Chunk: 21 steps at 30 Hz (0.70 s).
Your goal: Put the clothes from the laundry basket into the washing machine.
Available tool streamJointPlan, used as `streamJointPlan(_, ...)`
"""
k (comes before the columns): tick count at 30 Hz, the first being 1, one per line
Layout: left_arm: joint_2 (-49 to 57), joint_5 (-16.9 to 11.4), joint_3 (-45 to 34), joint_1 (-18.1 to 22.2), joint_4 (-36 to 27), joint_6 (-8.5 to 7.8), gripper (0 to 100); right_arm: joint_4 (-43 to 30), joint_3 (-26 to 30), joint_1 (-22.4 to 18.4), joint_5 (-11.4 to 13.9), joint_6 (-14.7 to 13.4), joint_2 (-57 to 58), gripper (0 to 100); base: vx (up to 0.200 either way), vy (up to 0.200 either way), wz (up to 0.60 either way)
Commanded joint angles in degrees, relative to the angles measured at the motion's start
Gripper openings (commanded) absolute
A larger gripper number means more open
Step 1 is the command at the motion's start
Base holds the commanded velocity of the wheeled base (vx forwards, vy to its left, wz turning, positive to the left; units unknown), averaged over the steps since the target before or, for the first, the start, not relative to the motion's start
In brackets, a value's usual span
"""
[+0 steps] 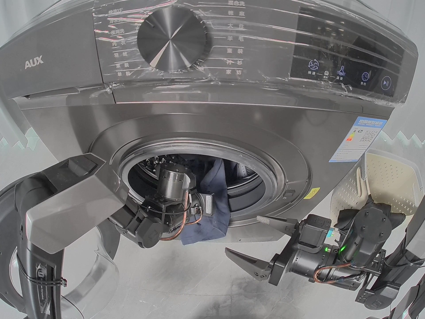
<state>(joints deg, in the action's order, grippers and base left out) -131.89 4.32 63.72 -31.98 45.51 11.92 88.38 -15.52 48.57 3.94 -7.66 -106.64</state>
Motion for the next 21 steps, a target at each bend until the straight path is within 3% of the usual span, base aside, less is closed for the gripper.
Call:
streamJointPlan(1, -0.03, -0.01, 2.11, -0.10, 0.11, 2.40, 0, 0.04, -0.13, 0.04, 0.02, 0.01, 0.03, 100, 0.000, 0.000, 0.00)
streamJointPlan(5, -0.39, 0.08, 4.92, -0.10, 2.31, 4.25, 0, 0.04, -0.13, 0.04, 0.02, 0.01, 0.03, 100, 0.000, 0.000, 0.00)
streamJointPlan(11, -3.29, 1.49, 10.46, 0.25, 6.70, 4.16, 0, 0.04, -0.13, -0.05, 0.02, -0.08, 0.12, 100, 0.000, 0.000, 0.00)
streamJointPlan(15, -7.68, 3.86, 18.46, 0.77, 12.41, 4.07, 0, 0.04, -0.21, -0.23, 0.02, 0.01, 0.12, 100, 0.000, 0.000, 0.00)
streamJointPlan(21, -8.65, 4.56, 18.98, 0.69, 14.96, 3.99, 0, 0.04, -0.30, -0.40, 0.11, 0.01, 0.21, 100, 0.000, 0.000, 0.00)
